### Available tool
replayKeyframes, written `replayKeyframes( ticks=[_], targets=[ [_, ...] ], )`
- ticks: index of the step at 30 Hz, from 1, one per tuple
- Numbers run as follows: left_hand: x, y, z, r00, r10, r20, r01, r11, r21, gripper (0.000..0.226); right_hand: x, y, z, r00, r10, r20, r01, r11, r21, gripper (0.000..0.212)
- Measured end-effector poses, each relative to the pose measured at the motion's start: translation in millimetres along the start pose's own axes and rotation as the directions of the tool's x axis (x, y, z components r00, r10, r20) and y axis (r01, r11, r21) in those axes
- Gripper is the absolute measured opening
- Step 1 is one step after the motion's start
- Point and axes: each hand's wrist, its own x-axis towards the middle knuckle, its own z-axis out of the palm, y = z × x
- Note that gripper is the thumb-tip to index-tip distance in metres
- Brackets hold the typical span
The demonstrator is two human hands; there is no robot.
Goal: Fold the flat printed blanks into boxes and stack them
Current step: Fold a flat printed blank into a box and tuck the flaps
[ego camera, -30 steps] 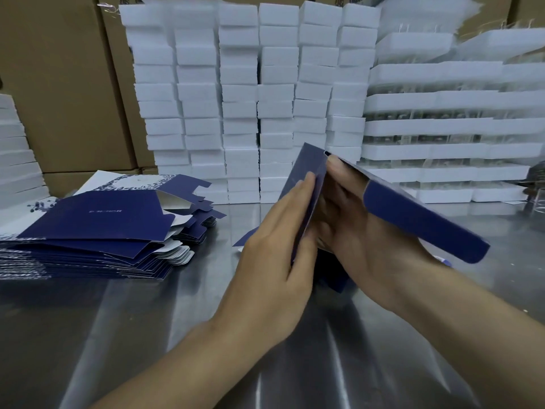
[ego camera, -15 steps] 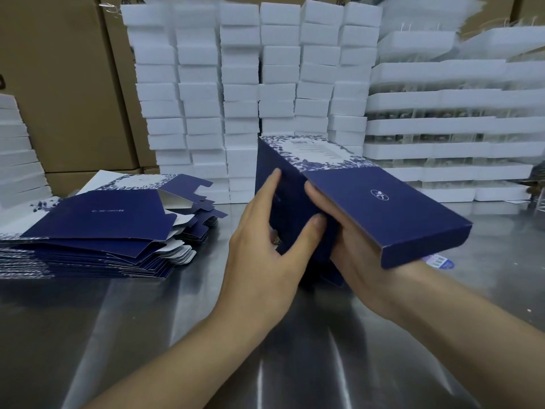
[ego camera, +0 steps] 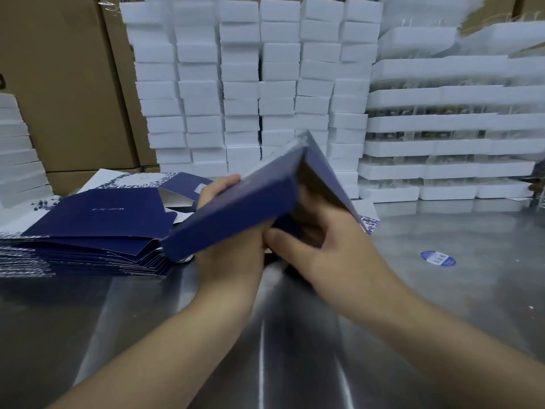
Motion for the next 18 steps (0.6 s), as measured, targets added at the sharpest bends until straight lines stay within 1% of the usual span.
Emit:
replayKeyframes(
  ticks=[1,2,3,4,5,6,7,8,9,10,12,13,14,15,16,18],
  targets=[
    [2.5,-8.0,-6.3,0.999,-0.045,-0.002,0.045,0.997,-0.064,0.036,-1.5,-1.3,2.5,0.997,-0.07,-0.017,0.067,0.99,-0.123,0.051],
    [4.0,-5.9,-8.4,0.994,-0.103,-0.047,0.097,0.989,-0.115,0.032,-4.6,1.4,4.1,0.989,-0.145,-0.008,0.138,0.954,-0.267,0.053],
    [5.8,-9.3,-11.3,0.987,-0.137,-0.08,0.126,0.983,-0.13,0.027,-7.5,3.2,6.2,0.976,-0.22,-0.001,0.203,0.901,-0.384,0.053],
    [5.5,-9.1,-12.4,0.976,-0.196,-0.097,0.176,0.968,-0.178,0.025,-9.4,4.3,8.2,0.967,-0.255,-0.018,0.22,0.865,-0.452,0.051],
    [9.4,-14.8,-15.1,0.968,-0.227,-0.103,0.203,0.958,-0.201,0.027,-10.8,4.1,9.3,0.957,-0.289,-0.038,0.235,0.841,-0.487,0.047],
    [7.8,-9.3,-13.7,0.949,-0.292,-0.116,0.258,0.935,-0.242,0.032,-11.0,2.2,10.9,0.948,-0.312,-0.063,0.241,0.832,-0.499,0.04],
    [9.8,-11.8,-14.9,0.938,-0.325,-0.119,0.285,0.92,-0.27,0.037,-10.4,1.1,11.2,0.938,-0.336,-0.082,0.255,0.833,-0.492,0.03],
    [8.3,-7.8,-14.2,0.92,-0.37,-0.129,0.318,0.897,-0.306,0.041,-9.9,-0.6,10.8,0.936,-0.344,-0.078,0.268,0.836,-0.478,0.019],
    [9.8,-8.2,-14.6,0.911,-0.391,-0.133,0.338,0.89,-0.306,0.042,-9.6,-1.8,9.7,0.94,-0.336,-0.054,0.278,0.85,-0.448,0.008],
    [8.2,-5.1,-13.4,0.903,-0.407,-0.135,0.355,0.886,-0.297,0.039,-9.3,-3.2,9.3,0.949,-0.312,-0.037,0.268,0.866,-0.422,0.008],
    [6.1,-5.0,-12.0,0.898,-0.423,-0.126,0.379,0.885,-0.269,0.027,-12.4,-2.3,11.2,0.978,-0.21,-0.02,0.189,0.916,-0.353,0.027],
    [7.3,-8.8,-12.6,0.9,-0.418,-0.126,0.381,0.893,-0.238,0.03,-14.3,-1.5,13.3,0.993,-0.119,-0.018,0.108,0.949,-0.295,0.035],
    [6.5,-8.2,-11.8,0.896,-0.427,-0.119,0.397,0.893,-0.213,0.038,-15.9,0.0,15.6,1.0,-0.025,-0.011,0.022,0.97,-0.244,0.039],
    [8.2,-12.1,-13.1,0.897,-0.435,-0.08,0.416,0.891,-0.182,0.039,-16.9,3.0,17.0,0.998,0.059,-0.012,-0.06,0.976,-0.211,0.043],
    [5.8,-9.4,-11.9,0.891,-0.449,-0.065,0.432,0.884,-0.18,0.035,-16.7,4.8,18.1,0.991,0.13,-0.019,-0.132,0.974,-0.185,0.046],
    [4.4,-7.8,-11.0,0.88,-0.473,-0.031,0.457,0.864,-0.21,0.029,-12.8,6.9,18.0,0.964,0.26,-0.05,-0.264,0.961,-0.088,0.051]
  ],
)
